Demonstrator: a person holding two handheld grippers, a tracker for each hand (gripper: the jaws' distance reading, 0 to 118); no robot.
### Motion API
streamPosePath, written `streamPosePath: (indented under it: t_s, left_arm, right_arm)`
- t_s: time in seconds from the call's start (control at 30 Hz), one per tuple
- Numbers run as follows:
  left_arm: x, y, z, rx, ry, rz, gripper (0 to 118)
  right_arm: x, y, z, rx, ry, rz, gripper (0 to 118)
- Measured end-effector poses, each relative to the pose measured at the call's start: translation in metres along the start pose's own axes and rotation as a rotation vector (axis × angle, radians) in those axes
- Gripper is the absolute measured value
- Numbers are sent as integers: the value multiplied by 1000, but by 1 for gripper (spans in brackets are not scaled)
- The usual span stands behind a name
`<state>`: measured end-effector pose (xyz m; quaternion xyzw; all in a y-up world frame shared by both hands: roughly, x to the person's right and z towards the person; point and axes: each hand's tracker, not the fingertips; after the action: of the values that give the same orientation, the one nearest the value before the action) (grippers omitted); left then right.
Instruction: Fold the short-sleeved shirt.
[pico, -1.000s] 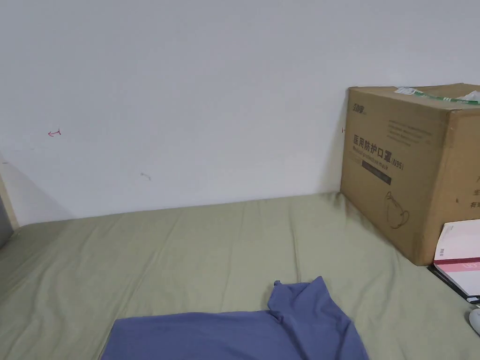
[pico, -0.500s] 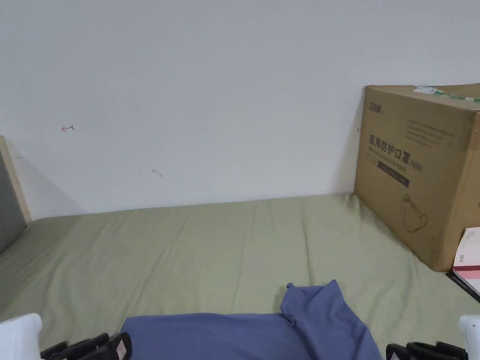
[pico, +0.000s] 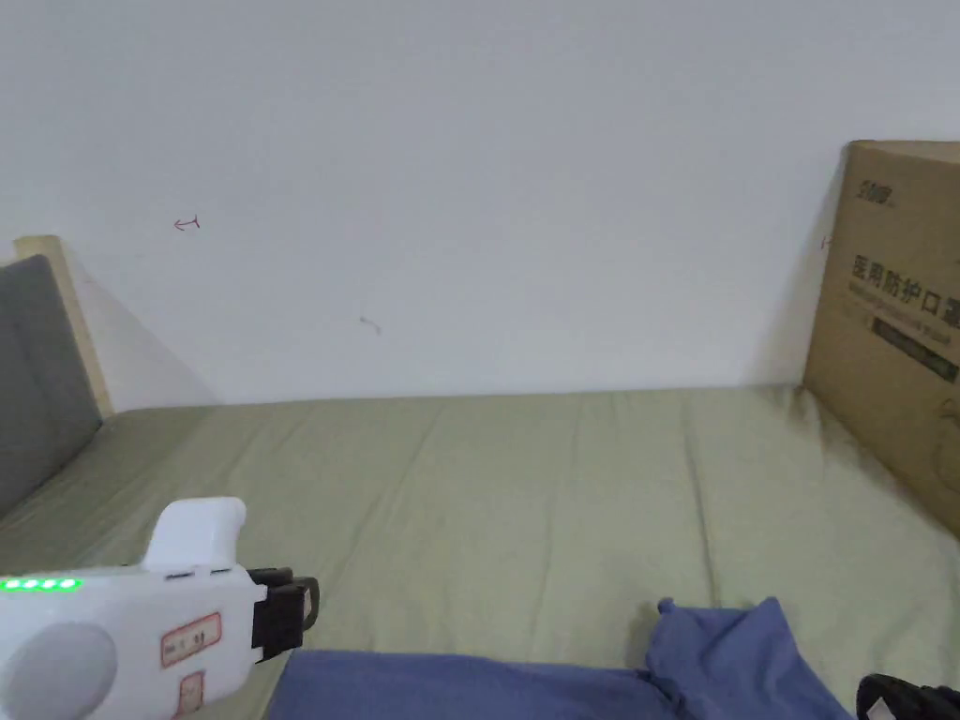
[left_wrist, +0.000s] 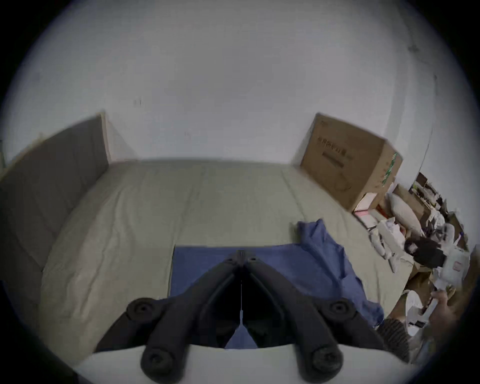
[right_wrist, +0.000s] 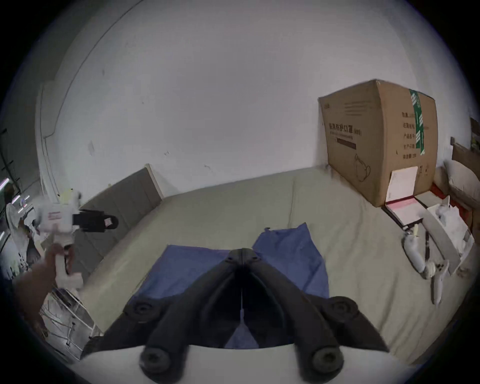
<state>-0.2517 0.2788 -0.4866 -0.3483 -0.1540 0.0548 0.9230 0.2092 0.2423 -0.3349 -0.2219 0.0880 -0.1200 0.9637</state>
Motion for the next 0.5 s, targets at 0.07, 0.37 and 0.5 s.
streamPosePath:
  t_s: [0.07, 0.37, 0.5]
  left_arm:
    - [-37, 17, -52, -139, 2, 85, 0]
    - [-121, 0, -211, -407, 95, 254, 99]
    - [-124, -20, -244, -512, 148, 231, 99]
  right_arm:
    - [7, 0, -15, -16, -7, -23, 0]
    - [33, -15, -76, -156, -53, -103, 0]
    - [41, -25, -89, -203, -45, -86, 0]
